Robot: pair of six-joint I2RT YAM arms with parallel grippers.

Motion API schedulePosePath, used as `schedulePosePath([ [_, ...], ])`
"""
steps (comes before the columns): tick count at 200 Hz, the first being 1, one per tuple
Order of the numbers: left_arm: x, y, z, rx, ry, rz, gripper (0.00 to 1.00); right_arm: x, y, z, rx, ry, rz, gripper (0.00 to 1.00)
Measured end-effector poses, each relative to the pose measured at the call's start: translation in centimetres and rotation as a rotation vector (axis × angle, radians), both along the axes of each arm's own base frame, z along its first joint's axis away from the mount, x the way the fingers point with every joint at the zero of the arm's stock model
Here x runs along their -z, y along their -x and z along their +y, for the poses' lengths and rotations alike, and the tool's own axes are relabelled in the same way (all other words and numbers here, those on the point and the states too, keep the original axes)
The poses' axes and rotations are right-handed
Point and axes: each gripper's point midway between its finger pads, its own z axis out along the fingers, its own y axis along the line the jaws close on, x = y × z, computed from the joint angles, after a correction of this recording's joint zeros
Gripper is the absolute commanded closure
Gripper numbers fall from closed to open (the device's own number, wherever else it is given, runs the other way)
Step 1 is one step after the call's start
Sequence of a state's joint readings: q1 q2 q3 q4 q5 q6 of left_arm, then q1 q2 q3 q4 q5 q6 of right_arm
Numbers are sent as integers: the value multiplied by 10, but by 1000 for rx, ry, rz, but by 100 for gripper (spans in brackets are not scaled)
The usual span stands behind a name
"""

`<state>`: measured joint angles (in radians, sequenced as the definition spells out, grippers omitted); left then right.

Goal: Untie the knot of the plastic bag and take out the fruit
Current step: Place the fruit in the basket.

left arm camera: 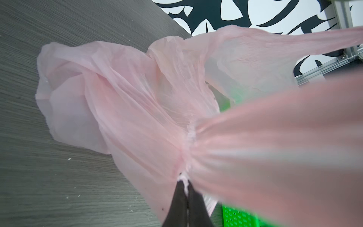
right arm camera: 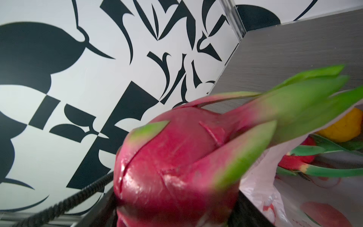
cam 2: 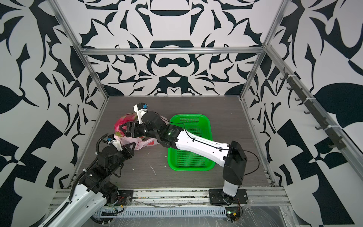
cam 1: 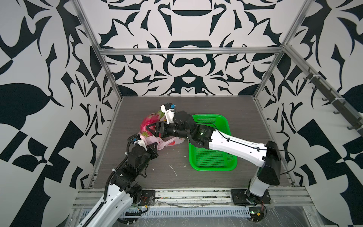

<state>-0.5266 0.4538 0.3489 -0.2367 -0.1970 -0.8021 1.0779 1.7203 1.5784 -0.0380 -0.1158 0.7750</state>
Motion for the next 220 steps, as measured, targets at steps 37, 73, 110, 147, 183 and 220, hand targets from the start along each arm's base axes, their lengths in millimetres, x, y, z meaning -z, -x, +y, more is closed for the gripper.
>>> schedulePosePath([
  [37,2,0,1,-4,-9,4,100,11,7,-12,-21,82,-17,77],
  [73,4,1,2,-6,-14,12,100,1,9,-32,-28,138,-67,80],
  [110,6,2,3,-9,-16,24,100,-31,-7,-51,-4,144,-143,84],
  [147,5,3,4,-12,-6,22,100,-56,-33,-77,50,154,-211,85],
  [183,5,3,4,-13,-6,23,100,-66,-62,-111,124,180,-242,86],
  [220,8,3,3,-10,-17,30,100,-68,-95,-145,212,202,-244,86],
])
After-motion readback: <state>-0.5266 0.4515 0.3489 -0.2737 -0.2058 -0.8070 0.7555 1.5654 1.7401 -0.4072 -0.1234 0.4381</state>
